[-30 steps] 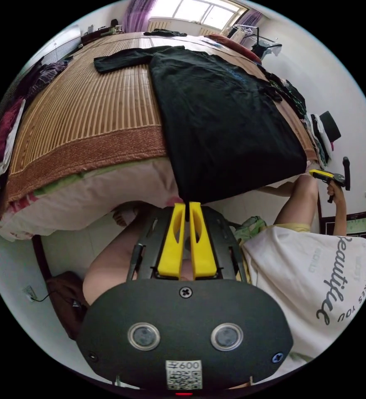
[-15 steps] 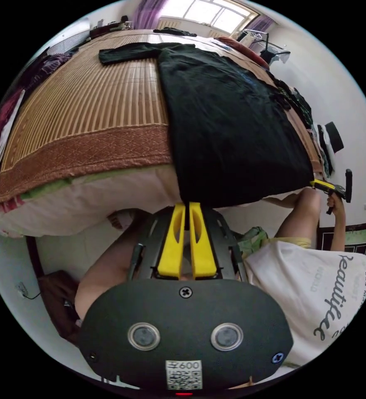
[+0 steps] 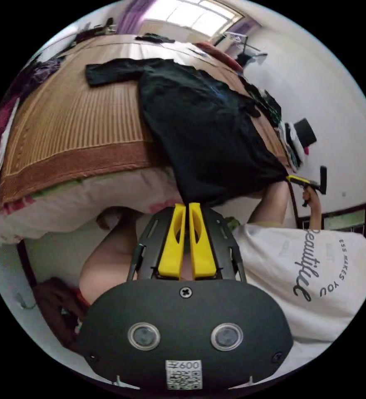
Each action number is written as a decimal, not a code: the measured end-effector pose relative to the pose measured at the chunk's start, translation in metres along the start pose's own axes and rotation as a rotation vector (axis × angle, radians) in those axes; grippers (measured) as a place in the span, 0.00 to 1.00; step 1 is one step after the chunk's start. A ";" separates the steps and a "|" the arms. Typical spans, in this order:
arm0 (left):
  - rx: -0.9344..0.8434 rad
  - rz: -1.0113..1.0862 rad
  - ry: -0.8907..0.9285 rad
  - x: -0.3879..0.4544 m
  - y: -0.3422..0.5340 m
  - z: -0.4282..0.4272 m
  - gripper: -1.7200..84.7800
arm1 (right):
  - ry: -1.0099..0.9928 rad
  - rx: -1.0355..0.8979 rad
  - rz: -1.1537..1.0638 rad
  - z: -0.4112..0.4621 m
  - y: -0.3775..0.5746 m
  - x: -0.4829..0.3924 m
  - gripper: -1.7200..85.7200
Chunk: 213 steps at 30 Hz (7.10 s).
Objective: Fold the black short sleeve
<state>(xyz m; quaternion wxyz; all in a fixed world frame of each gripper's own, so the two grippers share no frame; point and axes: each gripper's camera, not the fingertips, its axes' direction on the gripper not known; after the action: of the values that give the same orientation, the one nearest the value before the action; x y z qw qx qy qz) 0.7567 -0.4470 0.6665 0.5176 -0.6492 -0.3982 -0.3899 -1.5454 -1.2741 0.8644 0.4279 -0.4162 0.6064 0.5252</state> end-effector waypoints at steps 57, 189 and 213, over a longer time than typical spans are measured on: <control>0.383 -0.202 -0.417 0.089 -0.221 0.057 0.03 | -0.078 0.224 -0.864 0.681 -0.562 -0.562 0.01; 0.394 0.190 -0.046 0.225 -0.384 -0.004 0.08 | -0.054 0.284 -0.814 0.558 -0.857 -0.255 0.01; 0.175 0.155 -0.298 0.249 -0.366 0.038 0.03 | -0.109 0.241 -0.697 0.496 -0.871 -0.320 0.01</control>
<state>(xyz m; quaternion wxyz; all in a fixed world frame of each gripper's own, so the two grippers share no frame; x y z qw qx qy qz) 0.5174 -0.3278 1.0216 0.5358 -0.6812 -0.4515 -0.2123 -0.5817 -0.8519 0.8853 0.6586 -0.5157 0.4623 0.2941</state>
